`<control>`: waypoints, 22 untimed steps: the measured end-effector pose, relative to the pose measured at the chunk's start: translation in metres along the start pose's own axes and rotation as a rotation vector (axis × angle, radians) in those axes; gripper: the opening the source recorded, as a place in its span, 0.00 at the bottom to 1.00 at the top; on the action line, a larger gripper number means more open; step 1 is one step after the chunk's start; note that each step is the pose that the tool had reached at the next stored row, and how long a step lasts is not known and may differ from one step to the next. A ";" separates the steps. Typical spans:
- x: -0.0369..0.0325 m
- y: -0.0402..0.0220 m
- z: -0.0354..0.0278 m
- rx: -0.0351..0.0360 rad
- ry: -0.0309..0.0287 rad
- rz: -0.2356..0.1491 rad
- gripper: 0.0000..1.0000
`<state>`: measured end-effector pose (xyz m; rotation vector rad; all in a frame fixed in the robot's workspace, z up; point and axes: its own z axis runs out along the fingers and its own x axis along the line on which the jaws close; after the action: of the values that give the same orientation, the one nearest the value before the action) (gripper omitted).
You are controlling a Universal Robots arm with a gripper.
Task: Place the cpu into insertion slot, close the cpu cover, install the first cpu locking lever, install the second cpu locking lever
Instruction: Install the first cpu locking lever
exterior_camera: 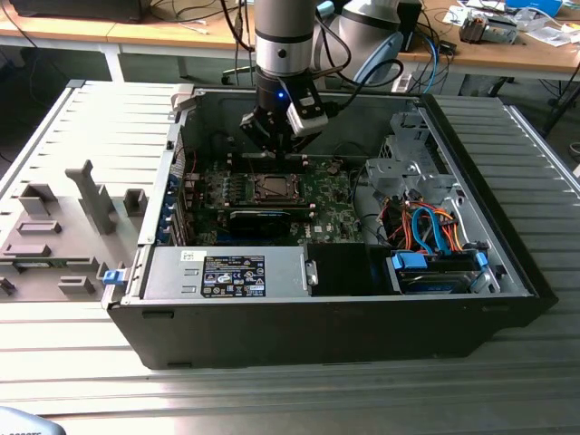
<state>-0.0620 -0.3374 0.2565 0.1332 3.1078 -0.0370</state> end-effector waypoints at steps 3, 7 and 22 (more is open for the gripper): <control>0.0000 0.0000 0.0000 -0.0004 -0.0003 -0.013 0.11; 0.0000 0.0000 0.0000 -0.0009 -0.0007 -0.029 0.11; 0.0001 -0.0001 0.0001 -0.0122 -0.0024 -0.117 0.11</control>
<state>-0.0622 -0.3375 0.2564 -0.0483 3.1090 -0.0209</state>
